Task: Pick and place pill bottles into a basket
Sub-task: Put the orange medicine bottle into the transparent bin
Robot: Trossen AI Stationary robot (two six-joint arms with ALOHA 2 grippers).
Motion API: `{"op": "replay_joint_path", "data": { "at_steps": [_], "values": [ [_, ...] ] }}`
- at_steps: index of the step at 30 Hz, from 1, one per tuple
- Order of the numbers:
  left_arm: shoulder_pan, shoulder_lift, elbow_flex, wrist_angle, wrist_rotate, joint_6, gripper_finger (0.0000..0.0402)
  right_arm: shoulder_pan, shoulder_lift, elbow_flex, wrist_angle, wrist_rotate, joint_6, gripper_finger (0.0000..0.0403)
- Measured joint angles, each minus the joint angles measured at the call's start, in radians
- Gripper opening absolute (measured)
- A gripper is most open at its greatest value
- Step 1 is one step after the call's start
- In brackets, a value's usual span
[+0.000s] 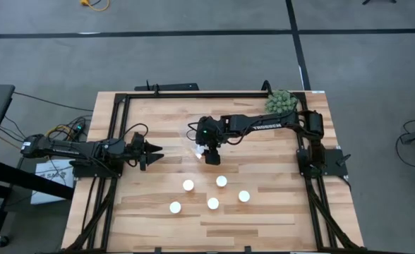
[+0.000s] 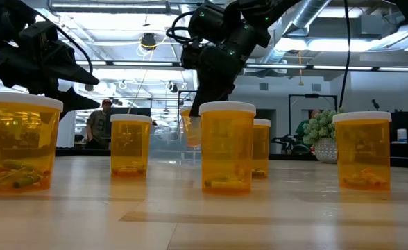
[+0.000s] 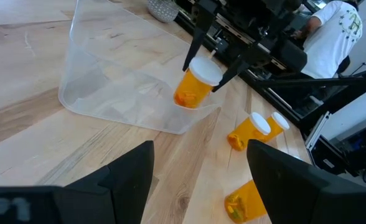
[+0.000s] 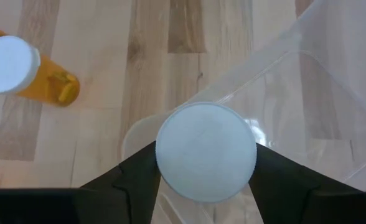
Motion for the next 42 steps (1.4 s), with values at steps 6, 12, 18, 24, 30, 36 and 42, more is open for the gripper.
{"op": "replay_joint_path", "data": {
  "at_steps": [6, 12, 18, 24, 30, 36, 42],
  "values": [
    [0.0, 0.0, 0.0, 0.0, 0.0, 0.0, 0.0247, 0.001, 0.0, 0.0, 0.0, -0.001, -0.004, 0.0218],
    [0.0, 0.0, 0.0, 0.0, 0.0, 0.0, 0.0247, 0.0, 0.0, 0.0, -0.007, -0.001, -0.012, 0.0221],
    [0.0, 0.0, 0.0, 0.0, 0.0, 0.0, 0.0247, 0.001, 0.0, 0.0, -0.034, -0.005, -0.046, 0.0221],
    [0.0, 0.0, 0.0, 0.0, 0.0, 0.0, 0.0247, 0.001, 0.0, 0.0, -0.033, -0.005, -0.065, 0.0221],
    [0.0, 0.0, 0.0, 0.0, 0.0, 0.0, 0.0247, 0.001, 0.0, 0.0, -0.033, -0.015, -0.07, 0.0221],
    [0.0, 0.0, 0.0, 0.0, 0.0, 0.0, 0.0247, 0.001, 0.0, 0.0, -0.034, -0.028, -0.073, 0.0221],
    [0.0, 0.0, 0.0, 0.0, 0.0, 0.003, 0.0247, 0.001, 0.0, 0.0, -0.04, -0.032, -0.075, 0.0221]
  ]
}}
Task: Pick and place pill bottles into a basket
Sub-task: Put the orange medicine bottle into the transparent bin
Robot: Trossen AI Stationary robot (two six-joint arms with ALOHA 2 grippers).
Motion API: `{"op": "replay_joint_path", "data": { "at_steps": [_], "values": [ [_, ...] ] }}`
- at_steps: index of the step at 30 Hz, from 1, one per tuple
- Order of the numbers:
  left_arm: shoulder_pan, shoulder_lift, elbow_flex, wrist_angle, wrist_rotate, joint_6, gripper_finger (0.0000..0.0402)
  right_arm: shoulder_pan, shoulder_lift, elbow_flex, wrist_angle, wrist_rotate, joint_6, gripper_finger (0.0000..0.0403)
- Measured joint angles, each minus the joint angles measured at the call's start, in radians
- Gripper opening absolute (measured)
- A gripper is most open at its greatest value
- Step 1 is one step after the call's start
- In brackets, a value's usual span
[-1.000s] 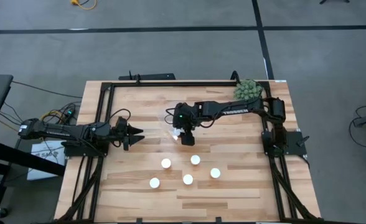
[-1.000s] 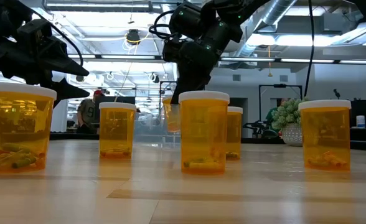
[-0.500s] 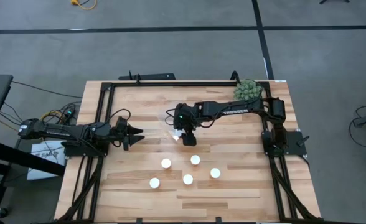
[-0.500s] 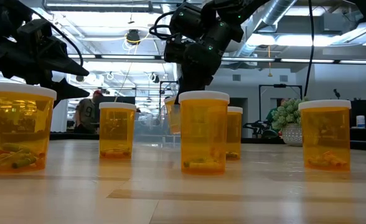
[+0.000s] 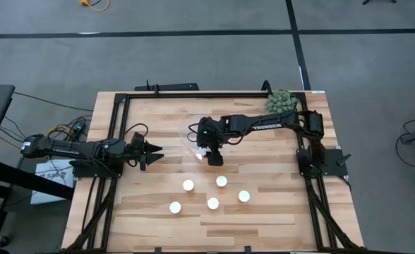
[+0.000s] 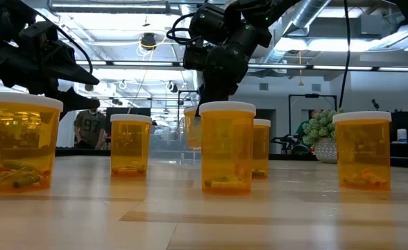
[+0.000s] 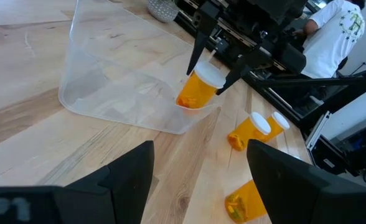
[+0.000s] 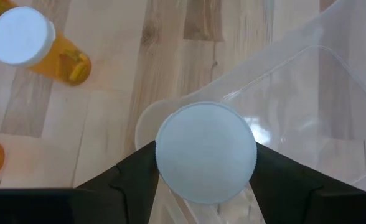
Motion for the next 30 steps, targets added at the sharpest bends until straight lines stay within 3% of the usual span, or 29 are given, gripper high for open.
{"op": "replay_joint_path", "data": {
  "at_steps": [10, 20, 26, 30],
  "values": [
    [0.0, 0.0, 0.0, -0.001, 0.0, 0.003, 0.0247, 0.0, 0.0, 0.0, -0.009, 0.0, -0.016, 0.0249],
    [0.0, 0.0, 0.0, -0.001, 0.0, 0.003, 0.0247, -0.001, 0.0, 0.0, -0.004, 0.013, -0.029, 0.025],
    [0.0, 0.0, 0.0, 0.0, 0.0, -0.005, 0.0247, -0.001, -0.011, 0.027, -0.037, 0.172, -0.043, 0.025],
    [0.0, 0.0, 0.0, 0.001, 0.0, -0.018, 0.0247, -0.002, -0.011, 0.097, -0.124, 0.213, -0.065, 0.025]
  ]
}}
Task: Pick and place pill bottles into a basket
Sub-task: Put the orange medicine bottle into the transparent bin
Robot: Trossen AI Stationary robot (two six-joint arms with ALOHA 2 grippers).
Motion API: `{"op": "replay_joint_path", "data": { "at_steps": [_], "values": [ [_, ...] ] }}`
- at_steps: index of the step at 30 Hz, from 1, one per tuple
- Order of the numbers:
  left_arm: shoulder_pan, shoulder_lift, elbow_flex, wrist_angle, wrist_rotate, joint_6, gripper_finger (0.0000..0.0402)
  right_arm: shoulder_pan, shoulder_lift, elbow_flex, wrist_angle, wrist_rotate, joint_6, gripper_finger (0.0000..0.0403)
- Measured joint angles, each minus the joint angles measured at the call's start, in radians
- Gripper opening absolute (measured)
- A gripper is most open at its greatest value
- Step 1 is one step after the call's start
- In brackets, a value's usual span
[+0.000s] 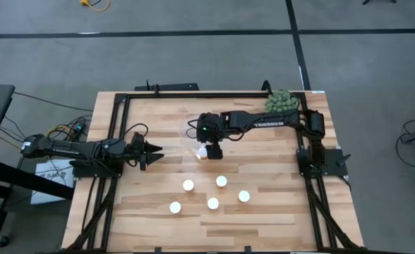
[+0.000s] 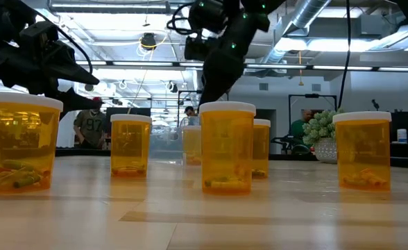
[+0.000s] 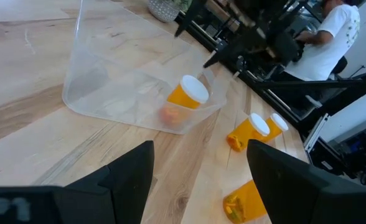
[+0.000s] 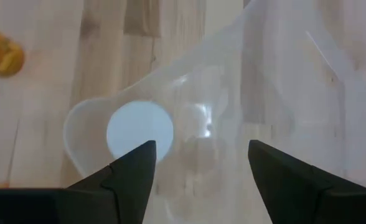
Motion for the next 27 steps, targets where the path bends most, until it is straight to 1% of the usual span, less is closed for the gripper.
{"op": "replay_joint_path", "data": {
  "at_steps": [5, 9, 13, 15, 17, 21, 23, 27],
  "values": [
    [0.0, 0.0, -0.001, 0.011, 0.0, -0.002, 0.0247, 0.001, 0.0, 0.105, -0.166, 0.006, -0.011, 0.025],
    [0.0, 0.0, -0.001, 0.011, -0.006, 0.0, 0.0247, 0.001, 0.0, 0.184, -0.351, 0.006, 0.004, 0.025],
    [0.0, 0.0, -0.001, 0.012, -0.015, 0.014, 0.0247, -0.007, -0.021, 0.193, -0.523, 0.0, 0.087, 0.025],
    [0.0, 0.0, -0.001, 0.012, -0.016, 0.015, 0.0247, -0.004, -0.057, 0.175, -0.557, -0.003, 0.137, 0.025],
    [0.0, 0.0, -0.001, 0.012, -0.016, 0.016, 0.0247, 0.004, -0.128, 0.112, -0.582, -0.002, 0.194, 0.025],
    [0.0, 0.0, -0.001, 0.012, -0.016, 0.016, 0.0247, 0.051, -0.331, -0.069, -0.511, -0.002, 0.331, 0.025],
    [0.0, 0.0, -0.001, 0.009, -0.016, 0.016, 0.0247, 0.083, -0.442, -0.174, -0.415, 0.008, 0.414, 0.025],
    [0.0, 0.0, 0.0, 0.003, -0.016, 0.017, 0.0247, 0.174, -0.637, -0.386, -0.217, 0.098, 0.636, 0.025]
  ]
}}
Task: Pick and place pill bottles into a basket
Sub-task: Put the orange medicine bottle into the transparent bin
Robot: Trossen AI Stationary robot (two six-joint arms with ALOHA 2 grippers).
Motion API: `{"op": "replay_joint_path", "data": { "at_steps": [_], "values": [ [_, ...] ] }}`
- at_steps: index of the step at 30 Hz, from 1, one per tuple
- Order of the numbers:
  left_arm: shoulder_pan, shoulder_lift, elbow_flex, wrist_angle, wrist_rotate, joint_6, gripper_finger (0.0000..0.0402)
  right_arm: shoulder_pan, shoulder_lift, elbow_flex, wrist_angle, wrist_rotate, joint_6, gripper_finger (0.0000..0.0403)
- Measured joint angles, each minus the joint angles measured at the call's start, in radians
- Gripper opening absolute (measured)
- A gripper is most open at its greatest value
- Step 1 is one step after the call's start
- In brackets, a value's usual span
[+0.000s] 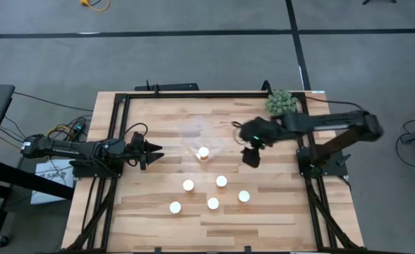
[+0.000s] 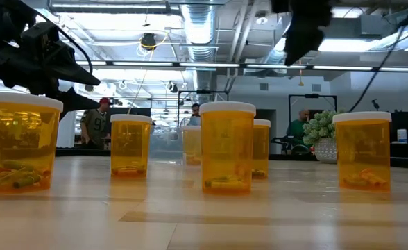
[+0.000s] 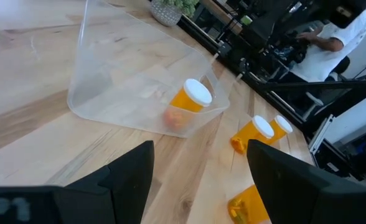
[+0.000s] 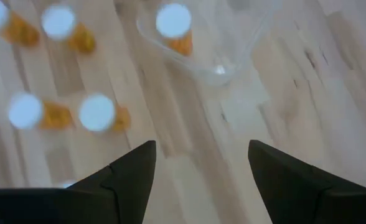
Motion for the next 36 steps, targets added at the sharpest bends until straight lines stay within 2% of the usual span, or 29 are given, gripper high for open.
{"op": "replay_joint_path", "data": {
  "at_steps": [5, 9, 14, 20, 27, 36],
  "values": [
    [0.0, 0.0, 0.0, 0.0, -0.001, 0.0, 0.0247, 0.161, -0.124, -0.232, 0.124, 0.105, 0.189, 0.025],
    [0.0, 0.0, 0.0, 0.0, -0.009, 0.0, 0.0247, 0.283, -0.144, -0.378, 0.215, 0.113, 0.316, 0.025],
    [0.0, 0.0, 0.0, -0.001, -0.015, 0.002, 0.0247, 0.435, -0.137, -0.485, 0.312, 0.123, 0.434, 0.025],
    [0.0, 0.0, 0.0, -0.002, -0.016, 0.003, 0.0247, 0.589, -0.137, -0.575, 0.448, 0.221, 0.584, 0.025],
    [0.0, 0.0, 0.0, -0.002, -0.017, -0.001, 0.0247, 0.671, -0.098, -0.633, 0.528, 0.299, 0.577, 0.025],
    [0.0, 0.0, 0.0, -0.003, -0.017, -0.005, 0.0247, 0.656, 0.12, -0.635, 0.703, 0.249, 0.666, 0.025]
  ]
}}
